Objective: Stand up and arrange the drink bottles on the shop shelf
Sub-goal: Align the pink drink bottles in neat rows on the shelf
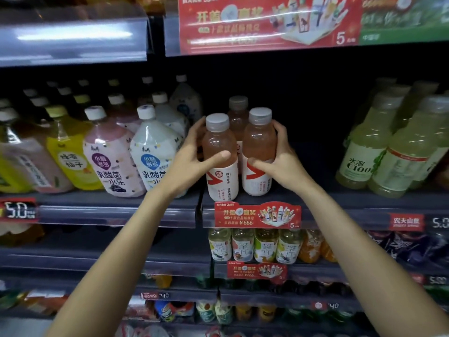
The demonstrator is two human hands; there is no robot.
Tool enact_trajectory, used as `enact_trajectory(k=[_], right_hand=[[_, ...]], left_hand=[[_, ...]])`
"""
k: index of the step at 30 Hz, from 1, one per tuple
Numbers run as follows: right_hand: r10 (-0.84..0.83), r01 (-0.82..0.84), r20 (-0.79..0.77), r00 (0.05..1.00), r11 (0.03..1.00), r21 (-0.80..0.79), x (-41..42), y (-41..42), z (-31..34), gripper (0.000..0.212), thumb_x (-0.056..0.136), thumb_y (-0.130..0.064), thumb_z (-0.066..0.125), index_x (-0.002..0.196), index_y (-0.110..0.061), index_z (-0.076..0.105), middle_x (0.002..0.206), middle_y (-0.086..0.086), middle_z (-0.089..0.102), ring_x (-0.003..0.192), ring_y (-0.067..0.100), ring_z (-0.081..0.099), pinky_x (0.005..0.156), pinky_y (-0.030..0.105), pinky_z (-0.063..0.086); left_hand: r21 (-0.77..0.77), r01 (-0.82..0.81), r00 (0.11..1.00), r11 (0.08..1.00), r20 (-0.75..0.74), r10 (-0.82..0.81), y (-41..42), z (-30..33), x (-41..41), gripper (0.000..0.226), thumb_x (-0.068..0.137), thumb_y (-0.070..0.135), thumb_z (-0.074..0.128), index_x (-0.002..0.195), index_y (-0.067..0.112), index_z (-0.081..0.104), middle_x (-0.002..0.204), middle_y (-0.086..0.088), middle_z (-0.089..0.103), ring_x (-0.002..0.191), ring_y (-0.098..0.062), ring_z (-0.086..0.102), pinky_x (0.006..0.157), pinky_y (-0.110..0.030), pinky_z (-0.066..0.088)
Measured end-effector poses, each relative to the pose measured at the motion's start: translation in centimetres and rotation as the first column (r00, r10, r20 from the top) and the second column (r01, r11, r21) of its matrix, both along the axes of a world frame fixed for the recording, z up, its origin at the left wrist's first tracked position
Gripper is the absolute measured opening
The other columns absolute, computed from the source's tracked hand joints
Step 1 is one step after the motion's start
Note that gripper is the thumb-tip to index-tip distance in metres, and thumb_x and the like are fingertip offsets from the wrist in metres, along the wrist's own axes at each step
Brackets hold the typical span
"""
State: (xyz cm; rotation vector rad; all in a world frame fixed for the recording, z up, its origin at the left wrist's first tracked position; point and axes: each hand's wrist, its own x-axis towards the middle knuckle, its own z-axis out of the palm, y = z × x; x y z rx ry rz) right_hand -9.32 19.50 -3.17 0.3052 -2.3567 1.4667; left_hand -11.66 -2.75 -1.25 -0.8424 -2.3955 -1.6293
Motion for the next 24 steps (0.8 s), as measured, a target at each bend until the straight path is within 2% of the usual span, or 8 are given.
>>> enact_trajectory(k=[3,6,9,13,16,18,21,24], right_hand=[[-0.063,0.062,-0.056,0.996,0.998,-0.022,0.2,-0.4,0.6,0.083,0.078,-0.028,0.076,0.142,-0.031,0.023,0.135,-0.007,0.045,0.118,0.001,0.046,0.088,0.011,0.039],[-0.109,0.105,-0.088,0.99,0.993,-0.044,0.3,-0.7,1.5,0.085,0.071,-0.036,0.08,0.139,-0.031,0.029,0.137,-0.002,0.046,0.121,0.009,0.046,0.095,0.025,0.042],[-0.13,0.13,-0.101,0.986,0.991,0.002,0.3,-1.1,2.1,0.084,0.073,-0.028,0.079,0.139,-0.027,0.027,0.131,-0.001,0.049,0.113,0.008,0.049,0.088,0.02,0.043],[-0.147,0.152,-0.11,0.983,0.988,0.035,0.5,-0.3,2.3,0.079,0.077,-0.019,0.076,0.139,-0.027,0.027,0.112,-0.011,0.048,0.092,-0.007,0.05,0.068,-0.002,0.039],[-0.185,0.187,-0.1,0.978,0.982,0.012,0.7,0.7,2.4,0.079,0.077,-0.016,0.075,0.139,-0.026,0.027,0.11,-0.007,0.055,0.094,0.0,0.057,0.071,0.005,0.043],[-0.24,0.246,-0.121,0.963,0.969,0.033,1.0,1.0,2.4,0.08,0.077,-0.016,0.073,0.142,-0.021,0.026,0.121,0.003,0.056,0.109,0.015,0.057,0.084,0.02,0.048],[-0.366,0.474,-0.387,0.846,0.849,0.233,1.5,0.8,2.4,0.078,0.078,-0.02,0.068,0.143,-0.005,0.029,0.141,0.02,0.038,0.134,0.035,0.032,0.11,0.044,0.032],[-0.191,0.519,-0.655,0.731,0.78,0.351,1.7,-0.4,3.3,0.056,0.082,-0.017,0.059,0.135,-0.005,0.045,0.137,0.018,0.045,0.132,0.032,0.033,0.109,0.036,0.031]], left_hand=[[-0.038,-0.158,0.976,0.987,-0.157,0.151,1.0,-0.2,0.4,0.092,0.067,0.057,0.077,0.138,0.024,0.028,0.134,0.004,0.051,0.121,-0.004,0.051,0.1,-0.033,0.047],[-0.033,-0.212,0.959,0.977,-0.201,0.201,1.0,-0.1,0.6,0.084,0.066,0.057,0.077,0.13,0.022,0.037,0.125,0.004,0.058,0.113,-0.004,0.056,0.096,-0.031,0.049],[-0.029,-0.213,0.962,0.977,-0.183,0.204,0.4,-0.2,0.7,0.08,0.069,0.048,0.081,0.131,0.016,0.041,0.124,0.001,0.059,0.113,-0.006,0.057,0.096,-0.032,0.05],[-0.014,-0.236,0.958,0.972,-0.169,0.23,0.5,-0.5,0.8,0.081,0.068,0.053,0.077,0.132,0.02,0.041,0.126,0.001,0.059,0.115,-0.008,0.057,0.096,-0.035,0.05],[0.01,-0.261,0.95,0.965,-0.173,0.259,0.7,-0.7,1.1,0.079,0.072,0.046,0.079,0.135,0.018,0.04,0.127,0.002,0.058,0.115,-0.007,0.056,0.097,-0.031,0.049],[0.015,-0.276,0.943,0.961,-0.189,0.274,0.8,-0.8,1.2,0.078,0.074,0.042,0.078,0.137,0.017,0.039,0.129,0.002,0.057,0.116,-0.006,0.054,0.097,-0.026,0.047],[0.019,-0.295,0.934,0.955,-0.204,0.293,0.9,-1.1,1.4,0.082,0.075,0.045,0.078,0.14,0.016,0.038,0.13,0.003,0.055,0.119,-0.007,0.051,0.097,-0.025,0.046],[0.056,-0.307,0.93,0.95,-0.192,0.312,1.2,-1.1,1.6,0.087,0.071,0.047,0.079,0.14,0.014,0.038,0.127,0.007,0.054,0.117,-0.004,0.052,0.096,-0.022,0.045]])
